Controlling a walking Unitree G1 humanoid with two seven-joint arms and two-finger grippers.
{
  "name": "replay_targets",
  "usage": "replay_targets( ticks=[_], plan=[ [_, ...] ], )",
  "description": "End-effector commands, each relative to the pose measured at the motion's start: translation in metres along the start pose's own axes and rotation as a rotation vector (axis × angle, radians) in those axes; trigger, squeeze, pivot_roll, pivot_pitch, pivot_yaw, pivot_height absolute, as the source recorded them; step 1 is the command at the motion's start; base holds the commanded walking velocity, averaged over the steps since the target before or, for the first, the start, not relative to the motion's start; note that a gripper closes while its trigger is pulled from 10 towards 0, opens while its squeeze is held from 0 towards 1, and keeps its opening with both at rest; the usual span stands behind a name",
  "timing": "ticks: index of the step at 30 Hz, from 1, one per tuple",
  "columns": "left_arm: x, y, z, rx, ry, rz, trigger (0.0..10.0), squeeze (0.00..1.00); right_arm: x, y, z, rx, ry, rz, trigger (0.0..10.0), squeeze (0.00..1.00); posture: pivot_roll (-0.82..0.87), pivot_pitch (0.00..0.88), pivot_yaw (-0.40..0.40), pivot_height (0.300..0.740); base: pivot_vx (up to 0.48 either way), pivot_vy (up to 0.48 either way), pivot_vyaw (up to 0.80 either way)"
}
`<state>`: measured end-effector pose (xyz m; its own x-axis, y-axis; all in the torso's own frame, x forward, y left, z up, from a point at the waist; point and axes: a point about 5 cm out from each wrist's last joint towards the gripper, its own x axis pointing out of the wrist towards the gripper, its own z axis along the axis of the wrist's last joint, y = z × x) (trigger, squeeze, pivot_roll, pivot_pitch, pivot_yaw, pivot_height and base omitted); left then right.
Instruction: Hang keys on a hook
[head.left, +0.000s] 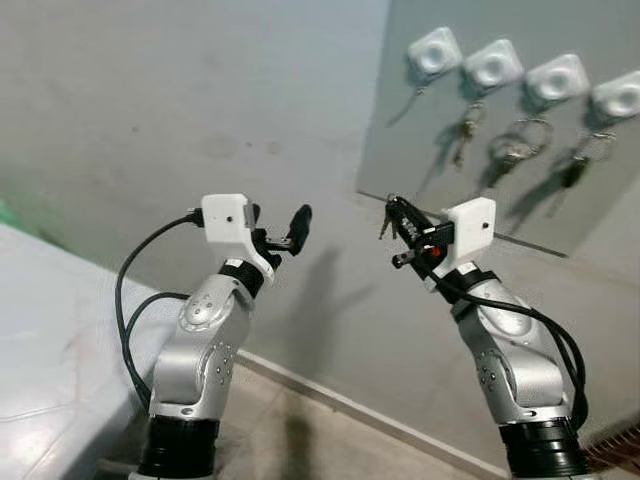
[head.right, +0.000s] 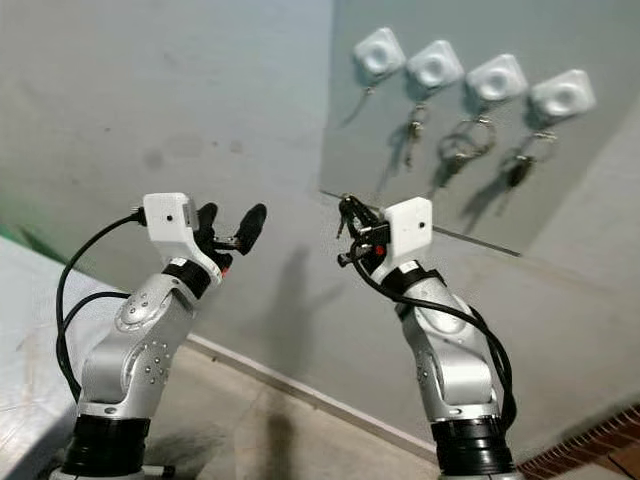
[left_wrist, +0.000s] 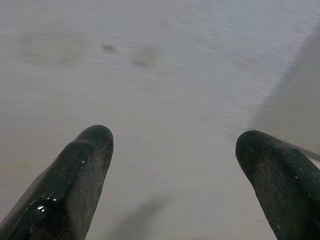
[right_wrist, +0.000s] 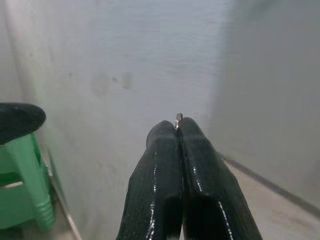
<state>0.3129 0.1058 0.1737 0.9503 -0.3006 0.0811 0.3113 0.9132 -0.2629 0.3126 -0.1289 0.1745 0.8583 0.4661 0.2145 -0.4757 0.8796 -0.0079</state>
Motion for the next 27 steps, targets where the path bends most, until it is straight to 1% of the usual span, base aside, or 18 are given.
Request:
replay_targets(
  ticks=[1, 22, 24, 27],
  plan=[
    [-0.0002, 0.0022, -0.0001, 0.0, 0.006, 0.016, 10.0, 0.0, -0.0002, 0.0019, 0.0055, -0.003, -0.02, 0.014, 10.0, 0.0, 0.01, 0.041, -0.036, 0.74, 0.0, 0.0, 0.0],
    [0.0002, 0.0027, -0.001, 0.029, 0.02, 0.022, 10.0, 0.0, -0.0011, 0.001, 0.0059, 0.003, -0.018, 0.007, 10.0, 0.0, 0.01, 0.052, -0.035, 0.74, 0.0, 0.0, 0.0],
    [0.0006, 0.0023, -0.0003, 0.03, 0.015, 0.018, 10.0, 0.0, -0.0008, 0.0009, 0.0063, 0.003, -0.021, 0.006, 10.0, 0.0, 0.01, 0.055, -0.035, 0.74, 0.0, 0.0, 0.0],
    [0.0024, -0.0039, 0.0037, 0.057, 0.003, -0.036, 10.0, 0.0, 0.0008, 0.0001, 0.0084, 0.001, -0.031, 0.002, 10.0, 0.0, 0.01, 0.057, -0.035, 0.74, 0.0, 0.0, 0.0]
  ],
)
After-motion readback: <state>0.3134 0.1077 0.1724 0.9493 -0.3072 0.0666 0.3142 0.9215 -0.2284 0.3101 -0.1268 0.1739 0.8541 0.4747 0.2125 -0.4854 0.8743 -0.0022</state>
